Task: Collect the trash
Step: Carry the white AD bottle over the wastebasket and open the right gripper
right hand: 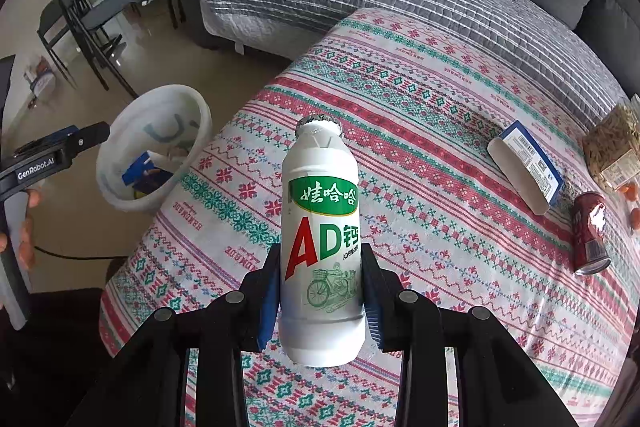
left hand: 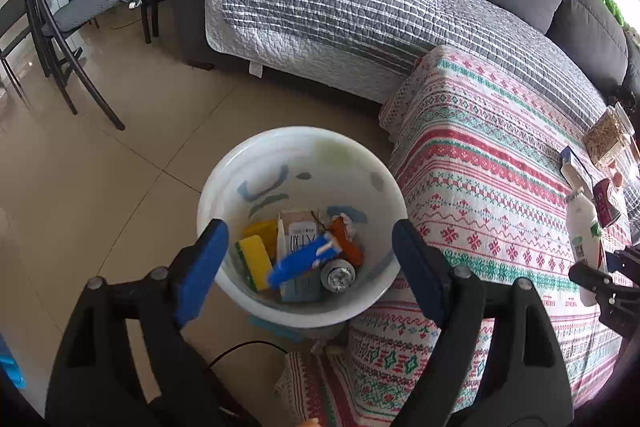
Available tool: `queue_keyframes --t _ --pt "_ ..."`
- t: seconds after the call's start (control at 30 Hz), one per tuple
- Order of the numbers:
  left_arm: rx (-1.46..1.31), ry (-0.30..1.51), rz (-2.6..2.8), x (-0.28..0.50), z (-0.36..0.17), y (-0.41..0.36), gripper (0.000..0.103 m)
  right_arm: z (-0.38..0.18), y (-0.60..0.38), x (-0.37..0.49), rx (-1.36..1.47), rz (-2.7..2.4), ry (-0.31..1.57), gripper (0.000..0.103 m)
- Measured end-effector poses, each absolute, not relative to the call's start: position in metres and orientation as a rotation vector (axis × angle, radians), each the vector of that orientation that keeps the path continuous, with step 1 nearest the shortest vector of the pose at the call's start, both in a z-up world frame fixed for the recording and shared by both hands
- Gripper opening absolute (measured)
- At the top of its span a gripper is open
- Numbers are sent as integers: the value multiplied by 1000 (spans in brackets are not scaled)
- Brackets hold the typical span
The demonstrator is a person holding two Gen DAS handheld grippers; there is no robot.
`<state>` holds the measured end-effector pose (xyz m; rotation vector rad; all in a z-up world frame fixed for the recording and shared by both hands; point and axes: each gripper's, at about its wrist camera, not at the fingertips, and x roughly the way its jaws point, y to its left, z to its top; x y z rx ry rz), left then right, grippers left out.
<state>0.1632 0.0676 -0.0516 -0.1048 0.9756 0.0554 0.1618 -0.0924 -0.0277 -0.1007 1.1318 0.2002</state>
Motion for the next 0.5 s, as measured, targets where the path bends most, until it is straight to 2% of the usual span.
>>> queue_keyframes --t 0.23,0.5 --pt "-133 1021 67 143 -52 81 99 -26 -66 172 -104 237 1119 37" --pt "-142 1033 102 116 -48 113 101 -31 -17 187 -114 318 1111 37"
